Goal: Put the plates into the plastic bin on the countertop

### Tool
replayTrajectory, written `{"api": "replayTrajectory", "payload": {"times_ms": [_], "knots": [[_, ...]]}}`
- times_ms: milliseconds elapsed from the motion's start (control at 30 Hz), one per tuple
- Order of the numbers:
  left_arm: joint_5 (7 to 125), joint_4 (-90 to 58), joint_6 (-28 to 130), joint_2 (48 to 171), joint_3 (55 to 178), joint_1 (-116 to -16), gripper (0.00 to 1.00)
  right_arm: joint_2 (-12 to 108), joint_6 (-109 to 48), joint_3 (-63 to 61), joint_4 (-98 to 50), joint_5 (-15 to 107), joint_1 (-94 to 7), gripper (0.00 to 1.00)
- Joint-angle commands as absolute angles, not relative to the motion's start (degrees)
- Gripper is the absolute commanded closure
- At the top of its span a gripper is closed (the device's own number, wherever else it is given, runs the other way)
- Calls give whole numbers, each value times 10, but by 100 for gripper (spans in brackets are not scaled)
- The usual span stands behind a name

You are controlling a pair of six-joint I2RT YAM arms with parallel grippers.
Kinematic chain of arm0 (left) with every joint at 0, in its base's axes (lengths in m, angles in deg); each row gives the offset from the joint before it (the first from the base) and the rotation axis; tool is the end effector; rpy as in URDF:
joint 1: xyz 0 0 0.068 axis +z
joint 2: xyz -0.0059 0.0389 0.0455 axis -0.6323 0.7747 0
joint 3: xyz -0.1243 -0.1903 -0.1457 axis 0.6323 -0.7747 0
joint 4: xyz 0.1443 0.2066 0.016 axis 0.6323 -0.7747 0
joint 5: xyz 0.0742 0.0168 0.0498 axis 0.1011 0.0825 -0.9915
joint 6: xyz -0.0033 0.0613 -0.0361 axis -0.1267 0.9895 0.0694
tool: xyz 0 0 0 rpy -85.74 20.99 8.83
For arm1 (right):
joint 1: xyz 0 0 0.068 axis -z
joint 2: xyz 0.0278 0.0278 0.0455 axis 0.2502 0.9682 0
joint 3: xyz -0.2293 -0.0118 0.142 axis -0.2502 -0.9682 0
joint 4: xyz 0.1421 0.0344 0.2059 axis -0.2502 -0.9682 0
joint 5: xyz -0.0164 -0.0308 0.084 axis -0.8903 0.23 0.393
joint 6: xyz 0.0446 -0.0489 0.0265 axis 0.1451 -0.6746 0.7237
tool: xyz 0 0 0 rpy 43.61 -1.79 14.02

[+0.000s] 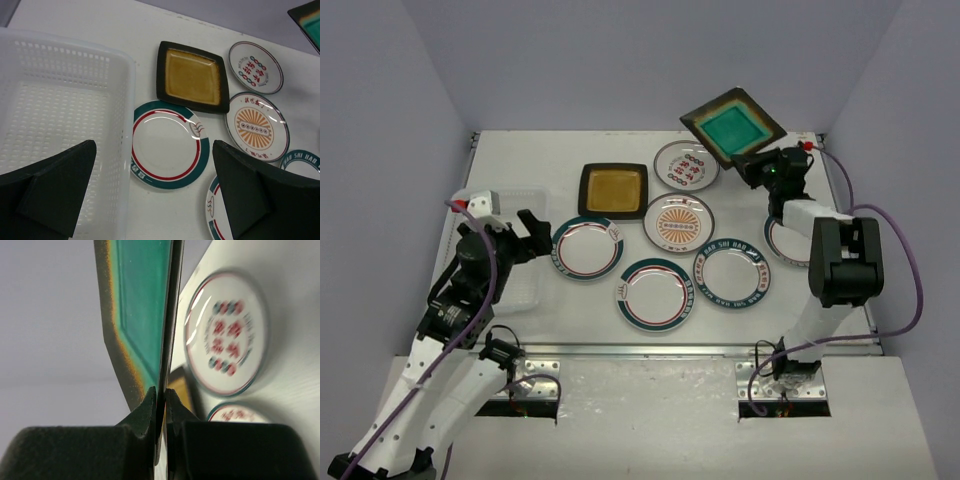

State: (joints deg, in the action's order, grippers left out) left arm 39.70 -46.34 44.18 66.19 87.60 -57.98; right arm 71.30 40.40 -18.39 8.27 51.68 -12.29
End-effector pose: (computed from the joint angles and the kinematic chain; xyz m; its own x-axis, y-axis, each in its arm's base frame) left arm 0.1411 -0.0287 0.3174 -0.2767 -0.2231 -0.9347 -0.0668 0.9748 -0.2129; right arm 0.4179 -0.0023 0.2057 -0.2391 0.9596 -0.1483 0.2050 0.1992 0.9583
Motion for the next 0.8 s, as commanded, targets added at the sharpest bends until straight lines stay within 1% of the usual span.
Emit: {"api": "replayTrajectory", "payload": {"times_ms": [0,100,167,233,333,467,600,700,767], "knots": [[331,-459,421,640,909,-555,0,612,354,-114,111,623,-231,100],[298,-509,394,636,953,-550,0,585,334,-114,53,606,-323,100],[285,-550,382,643,1022,-550,0,572,336,-122,32,578,-379,100],[277,-599,373,660,1079,-550,0,572,352,-128,46,560,-447,100],[282,-653,365,683,1200,-549,0,584,345,-111,31,515,-528,100],[298,-710,355,698,1297,-550,0,651,375,-72,39,498,-597,100],[310,-732,365,696,1335,-550,0,756,388,15,14,471,-663,100],[291,-750,360,690,1326,-550,0,809,389,96,-24,455,-686,100],[297,-737,371,680,1307,-549,0,840,390,149,-54,437,-698,100]]}}
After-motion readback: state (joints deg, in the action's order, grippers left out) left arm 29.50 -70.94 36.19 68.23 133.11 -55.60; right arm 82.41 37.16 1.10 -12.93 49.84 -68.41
